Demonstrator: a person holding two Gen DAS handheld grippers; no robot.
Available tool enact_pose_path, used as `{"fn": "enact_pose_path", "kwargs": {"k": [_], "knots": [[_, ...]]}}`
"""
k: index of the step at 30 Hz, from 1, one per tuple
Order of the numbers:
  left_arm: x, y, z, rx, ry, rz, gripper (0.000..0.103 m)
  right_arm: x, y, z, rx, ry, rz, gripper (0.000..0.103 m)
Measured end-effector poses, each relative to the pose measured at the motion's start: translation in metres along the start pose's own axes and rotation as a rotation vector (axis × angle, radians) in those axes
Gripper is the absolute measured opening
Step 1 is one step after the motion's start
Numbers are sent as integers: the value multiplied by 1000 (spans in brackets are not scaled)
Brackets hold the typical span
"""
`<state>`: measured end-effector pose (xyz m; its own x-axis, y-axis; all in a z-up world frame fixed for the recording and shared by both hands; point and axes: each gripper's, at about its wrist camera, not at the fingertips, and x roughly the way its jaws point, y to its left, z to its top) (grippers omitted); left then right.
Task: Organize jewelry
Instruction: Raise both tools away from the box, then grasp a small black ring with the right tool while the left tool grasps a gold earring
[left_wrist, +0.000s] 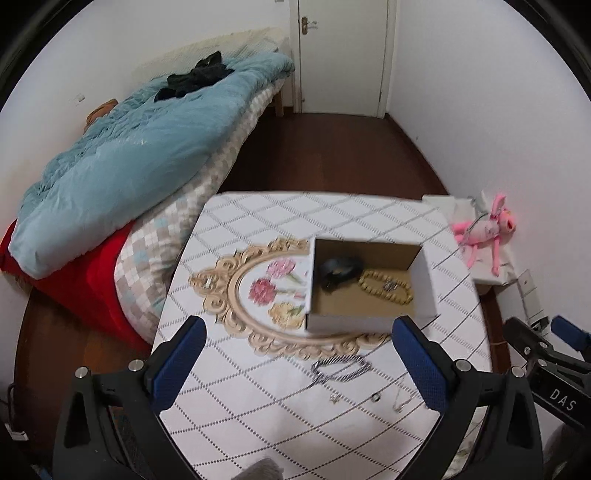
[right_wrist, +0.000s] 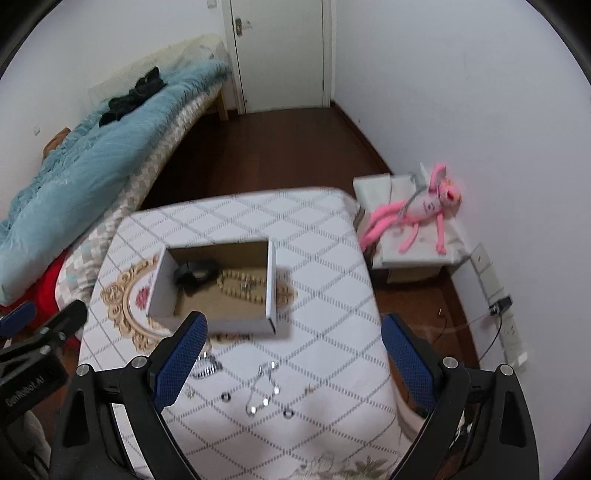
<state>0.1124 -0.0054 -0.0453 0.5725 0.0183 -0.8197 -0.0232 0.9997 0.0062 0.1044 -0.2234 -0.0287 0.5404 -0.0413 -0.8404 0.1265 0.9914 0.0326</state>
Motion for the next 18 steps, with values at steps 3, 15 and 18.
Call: {"fn": "enact_pose_path", "kwargs": {"k": [3,15,18], "knots": [[24,4,-22,3,64,20,103,23,-9,-23,36,80,33,97],[104,3,-105,61,272,24,102,122,-21,-131,129,308,112,65],[111,-7,-110,80,280,0,97,129,-16,-139,111,302,104,57]]}}
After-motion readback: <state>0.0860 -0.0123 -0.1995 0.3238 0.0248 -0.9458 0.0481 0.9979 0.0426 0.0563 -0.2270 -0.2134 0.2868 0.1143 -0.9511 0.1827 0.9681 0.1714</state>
